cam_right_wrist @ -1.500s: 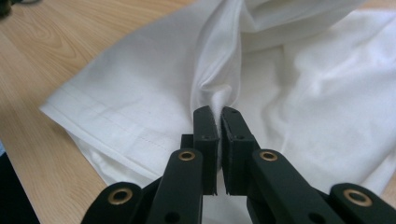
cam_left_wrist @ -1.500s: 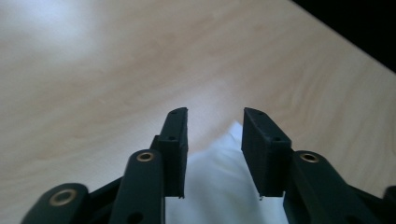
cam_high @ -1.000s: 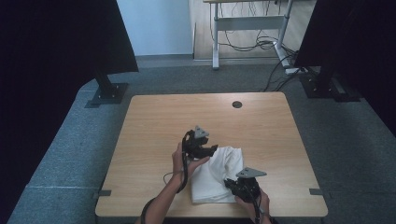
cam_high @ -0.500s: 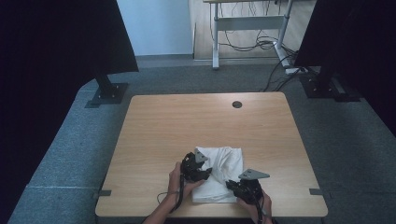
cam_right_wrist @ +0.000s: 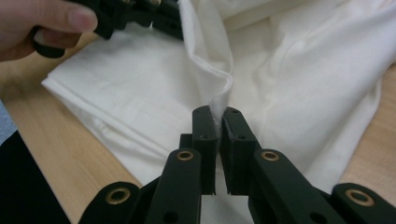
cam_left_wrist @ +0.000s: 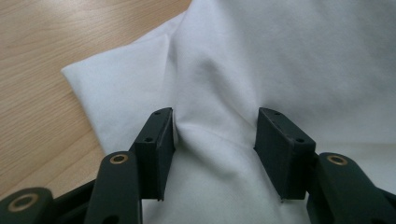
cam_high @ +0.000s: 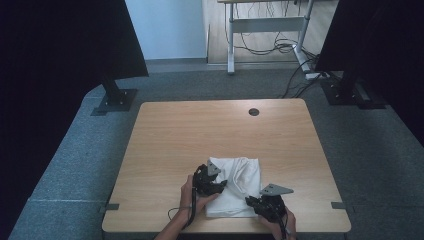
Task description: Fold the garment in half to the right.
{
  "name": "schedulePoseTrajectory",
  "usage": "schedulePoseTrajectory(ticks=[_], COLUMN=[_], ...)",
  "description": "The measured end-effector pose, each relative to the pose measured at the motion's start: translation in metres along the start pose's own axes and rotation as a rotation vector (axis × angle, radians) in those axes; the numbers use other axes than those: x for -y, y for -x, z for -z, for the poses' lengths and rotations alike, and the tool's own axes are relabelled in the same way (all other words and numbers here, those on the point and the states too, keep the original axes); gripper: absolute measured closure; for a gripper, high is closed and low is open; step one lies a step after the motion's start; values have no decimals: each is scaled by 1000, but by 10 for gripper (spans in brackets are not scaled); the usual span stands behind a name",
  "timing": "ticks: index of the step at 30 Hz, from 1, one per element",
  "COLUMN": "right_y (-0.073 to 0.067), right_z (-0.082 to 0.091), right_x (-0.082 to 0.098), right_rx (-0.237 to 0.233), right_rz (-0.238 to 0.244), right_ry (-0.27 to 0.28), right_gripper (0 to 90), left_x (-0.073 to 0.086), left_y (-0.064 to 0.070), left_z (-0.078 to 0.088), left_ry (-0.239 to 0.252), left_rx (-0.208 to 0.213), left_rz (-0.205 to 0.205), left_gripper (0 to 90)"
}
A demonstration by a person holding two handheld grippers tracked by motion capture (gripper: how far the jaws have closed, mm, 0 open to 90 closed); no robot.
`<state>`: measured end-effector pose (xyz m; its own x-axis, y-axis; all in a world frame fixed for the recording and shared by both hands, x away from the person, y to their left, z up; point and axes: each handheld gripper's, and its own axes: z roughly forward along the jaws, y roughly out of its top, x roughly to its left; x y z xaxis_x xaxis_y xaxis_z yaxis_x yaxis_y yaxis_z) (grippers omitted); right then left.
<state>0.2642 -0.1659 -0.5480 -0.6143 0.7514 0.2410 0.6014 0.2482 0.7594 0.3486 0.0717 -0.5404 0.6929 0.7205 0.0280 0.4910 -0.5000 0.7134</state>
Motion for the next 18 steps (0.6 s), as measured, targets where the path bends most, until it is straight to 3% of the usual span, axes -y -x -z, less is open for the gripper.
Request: schedulePoseTrajectory(ticks=[6,8,9,12,15,18], right_y=[3,2,1,-4,-9,-10], right_z=[5,8,10,14,3,-17], right_x=[11,9,5,-15,-39,-60], right_rx=[-5,-13,-3,3,1,6], right_rz=[-7,-19,-33,-19,18,29], right_ry=[-37,-33,-9,51,33,6], right_gripper=[844,729,636,558,507,537], left_x=[0,0,1,1,1,1], left_y=[2,2,2,4,4,5], left_z=[0,0,0,0,0,0], left_ry=[-1,1,2,5,6,6], left_rx=[-5,-4,-7,-13,-19,-23], left_rz=[-9,-6,-7,-7,-7,-11], left_gripper=[431,430,430,430,430,430])
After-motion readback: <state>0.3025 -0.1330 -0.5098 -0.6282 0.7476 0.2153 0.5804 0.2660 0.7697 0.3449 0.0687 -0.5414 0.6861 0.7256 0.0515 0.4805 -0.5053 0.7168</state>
